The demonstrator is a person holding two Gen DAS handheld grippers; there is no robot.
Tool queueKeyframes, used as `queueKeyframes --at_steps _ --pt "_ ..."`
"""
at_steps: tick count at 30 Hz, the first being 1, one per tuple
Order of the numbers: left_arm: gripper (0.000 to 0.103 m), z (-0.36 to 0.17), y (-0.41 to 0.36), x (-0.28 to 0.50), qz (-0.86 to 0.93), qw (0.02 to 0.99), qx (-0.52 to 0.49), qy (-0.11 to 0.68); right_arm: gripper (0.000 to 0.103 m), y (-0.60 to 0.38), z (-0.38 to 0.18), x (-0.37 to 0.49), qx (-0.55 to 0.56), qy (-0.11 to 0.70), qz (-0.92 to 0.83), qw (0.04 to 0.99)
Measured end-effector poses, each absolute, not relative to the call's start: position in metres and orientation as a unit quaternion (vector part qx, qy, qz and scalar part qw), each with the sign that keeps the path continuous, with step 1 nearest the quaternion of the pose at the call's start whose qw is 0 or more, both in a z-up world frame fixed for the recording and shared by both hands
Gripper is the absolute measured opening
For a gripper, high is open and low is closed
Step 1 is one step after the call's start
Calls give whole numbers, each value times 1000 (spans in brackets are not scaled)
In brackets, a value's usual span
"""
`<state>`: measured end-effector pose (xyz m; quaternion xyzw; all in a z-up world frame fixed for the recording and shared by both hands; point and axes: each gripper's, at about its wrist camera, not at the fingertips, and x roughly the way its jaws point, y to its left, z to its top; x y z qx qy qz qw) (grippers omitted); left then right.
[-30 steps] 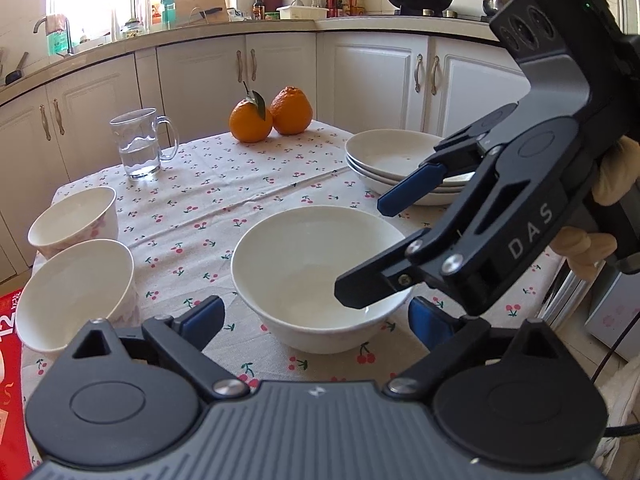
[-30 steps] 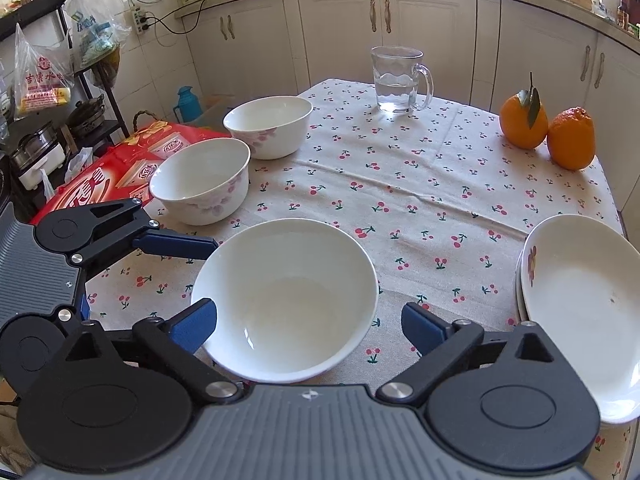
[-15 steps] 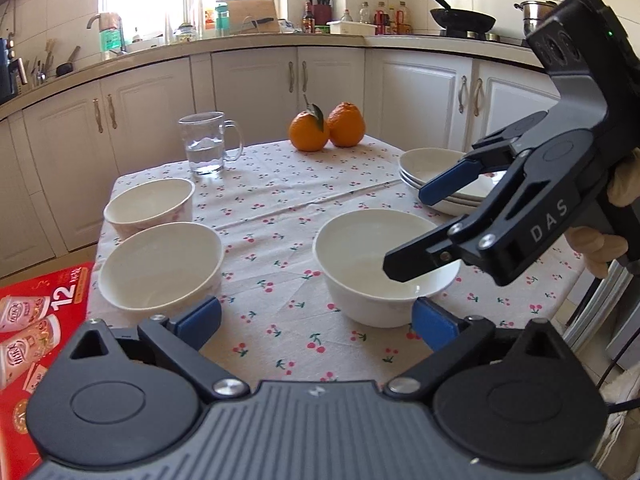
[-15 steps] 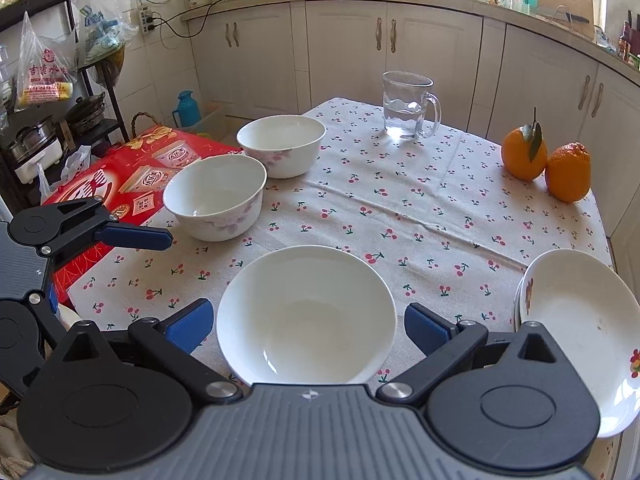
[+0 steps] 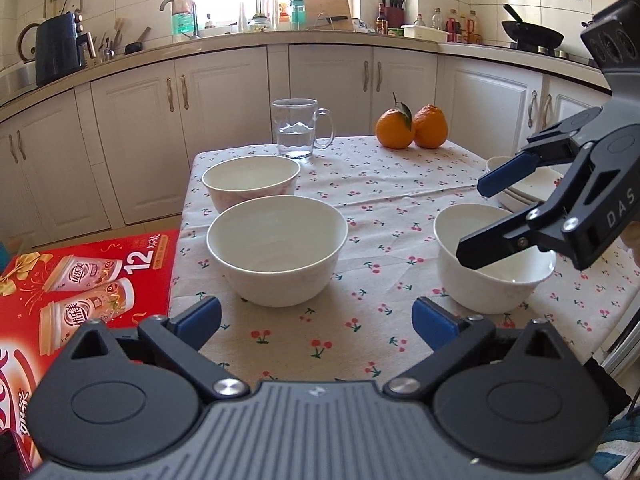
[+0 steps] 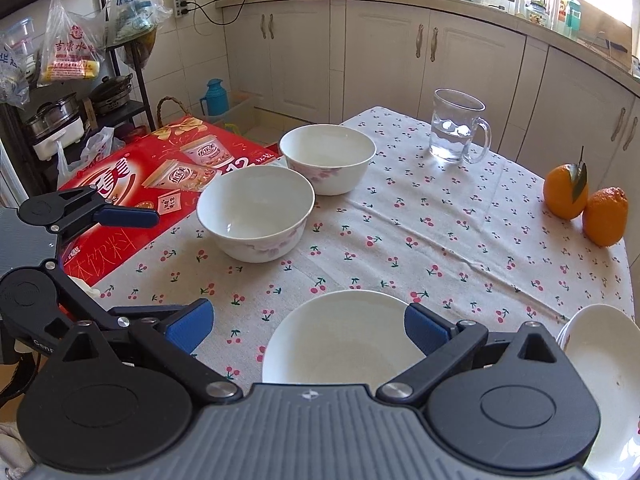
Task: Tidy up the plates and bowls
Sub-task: 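Lower the bowl onto the tablecloth beside the plates and open the right tool, then move the right tool to another white bowl and grip its rim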
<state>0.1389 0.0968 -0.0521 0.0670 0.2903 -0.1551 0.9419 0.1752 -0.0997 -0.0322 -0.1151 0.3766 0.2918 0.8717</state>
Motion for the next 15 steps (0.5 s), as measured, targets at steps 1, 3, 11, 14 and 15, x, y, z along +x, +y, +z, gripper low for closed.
queueKeyframes --at_steps 1,3,11,14,15 --pt "101 -53 99 140 -152 942 67 290 103 -97 -33 178 -117 377 292 871" --pt "101 -55 101 145 -147 943 67 291 103 -93 -33 183 -119 380 296 868" --pt "101 -62 109 168 -128 947 72 284 103 -73 -35 211 -125 390 319 855" --pt "101 -64 111 178 -123 948 71 283 103 -64 -35 225 -125 394 330 849" --pt "101 -65 112 181 -122 948 71 284 103 -60 -36 230 -126 395 333 847"
